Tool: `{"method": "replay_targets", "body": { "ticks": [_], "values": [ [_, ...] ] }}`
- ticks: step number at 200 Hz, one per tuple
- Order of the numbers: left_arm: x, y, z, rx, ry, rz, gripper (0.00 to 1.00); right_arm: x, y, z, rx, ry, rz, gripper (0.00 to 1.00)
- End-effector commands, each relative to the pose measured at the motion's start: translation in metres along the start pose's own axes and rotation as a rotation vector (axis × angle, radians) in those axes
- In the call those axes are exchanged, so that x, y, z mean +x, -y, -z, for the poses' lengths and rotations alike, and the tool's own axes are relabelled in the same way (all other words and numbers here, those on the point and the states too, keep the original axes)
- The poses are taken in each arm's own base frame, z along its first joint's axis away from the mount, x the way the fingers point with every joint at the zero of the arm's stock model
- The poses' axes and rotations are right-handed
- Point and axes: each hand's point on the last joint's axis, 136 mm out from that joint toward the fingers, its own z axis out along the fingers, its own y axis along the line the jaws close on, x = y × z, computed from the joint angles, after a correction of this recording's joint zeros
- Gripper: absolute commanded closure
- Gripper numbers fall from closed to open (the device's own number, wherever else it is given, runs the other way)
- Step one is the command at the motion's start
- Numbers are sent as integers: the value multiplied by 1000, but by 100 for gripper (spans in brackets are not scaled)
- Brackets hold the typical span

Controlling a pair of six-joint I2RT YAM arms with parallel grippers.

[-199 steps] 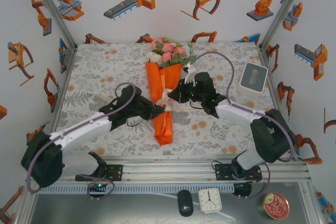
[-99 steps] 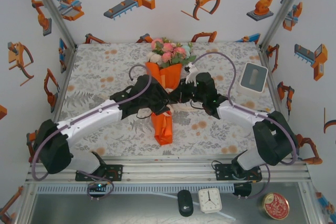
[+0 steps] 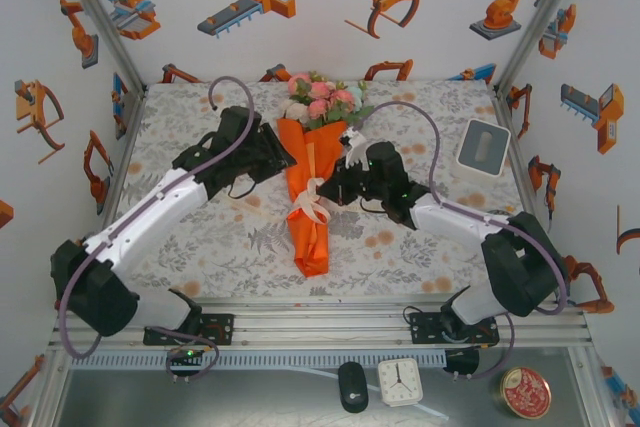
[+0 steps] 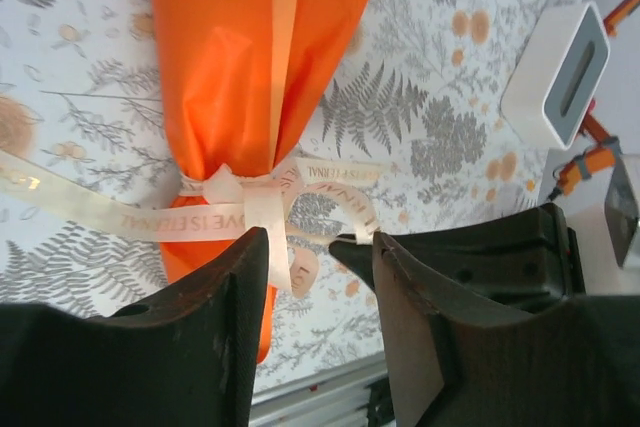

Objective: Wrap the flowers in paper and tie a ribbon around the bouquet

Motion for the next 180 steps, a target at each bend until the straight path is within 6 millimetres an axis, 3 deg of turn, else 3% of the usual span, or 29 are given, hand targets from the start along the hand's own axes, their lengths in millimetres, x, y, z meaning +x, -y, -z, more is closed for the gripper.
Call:
{"method": "replay_targets", "body": {
  "ticks": [1,17,70,109,135,153,180],
  "values": [
    [32,19,-14,103,-178,82,50,-6,-14,-7,-55,-3,65,100],
    [38,24,-23,142,-198,150,49,-5,-14,-10,-60,-7,64,100],
    [65,-5,-49,35,-286,213,44,-11,-29,-14,-141,16,86,100],
    [66,-9,-55,22,-290,215,59,-10,-33,-15,-155,20,97,100],
    [69,-18,-57,-10,-292,221,83,-10,-32,-14,-144,24,94,100],
    [66,-27,-58,-31,-280,232,100,-11,-25,-8,-79,32,74,82],
    [62,-36,-58,-48,-261,253,100,-1,-10,9,155,36,-4,63]
  ]
}}
